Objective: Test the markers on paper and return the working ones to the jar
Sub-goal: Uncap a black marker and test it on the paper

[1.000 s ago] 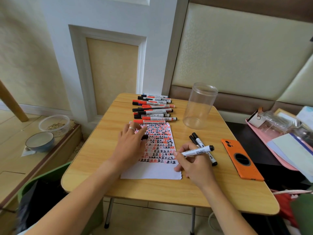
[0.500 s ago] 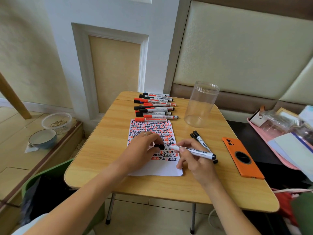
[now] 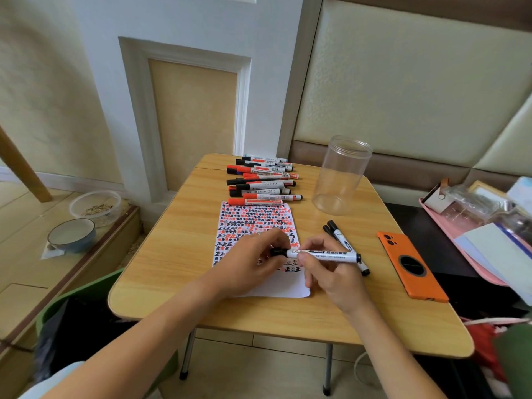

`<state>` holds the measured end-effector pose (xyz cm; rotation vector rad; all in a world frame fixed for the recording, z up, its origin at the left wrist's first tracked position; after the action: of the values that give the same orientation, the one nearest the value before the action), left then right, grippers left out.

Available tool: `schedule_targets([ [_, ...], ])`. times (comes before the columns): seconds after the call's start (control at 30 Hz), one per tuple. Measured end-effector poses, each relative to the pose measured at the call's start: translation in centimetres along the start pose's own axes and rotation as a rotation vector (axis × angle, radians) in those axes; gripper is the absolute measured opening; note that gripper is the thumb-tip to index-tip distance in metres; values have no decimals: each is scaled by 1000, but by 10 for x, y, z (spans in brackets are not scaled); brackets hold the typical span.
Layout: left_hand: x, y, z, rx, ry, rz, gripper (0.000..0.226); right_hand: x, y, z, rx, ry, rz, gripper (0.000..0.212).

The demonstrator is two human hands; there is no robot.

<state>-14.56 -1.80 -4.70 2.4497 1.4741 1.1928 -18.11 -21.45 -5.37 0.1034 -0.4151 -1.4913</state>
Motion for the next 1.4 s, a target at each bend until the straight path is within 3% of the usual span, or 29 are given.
schedule_targets([
  [0.2,6,1,1,25,-25,17,9,1,1,3,-34,179,-81,31],
  [0.33,14,1,5,27,24,-30,8,8,1,2,-93,151,-167,14],
  [0.53,5,-2,4,24,-69,-80,33,2,1,3,-94,72,-70,18],
  [0.87,2,0,5,82,-142,-92,9,-1,-3,2,-47,-75,59,17],
  [1.4,-2,0,7,66,-20,-101,7,-2,-6,5,24,-170,20,10],
])
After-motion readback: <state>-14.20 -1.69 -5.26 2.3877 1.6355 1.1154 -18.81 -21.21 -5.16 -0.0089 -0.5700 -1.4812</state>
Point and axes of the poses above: each hand's wrist, its own y-axis towards the middle knuckle, its own x-axis out of the back of the hand, z = x × y, the point moved 2 cm from there along y, towards the middle knuckle, and after that the axes turned 1 degree about -y, right-handed, at the moved point
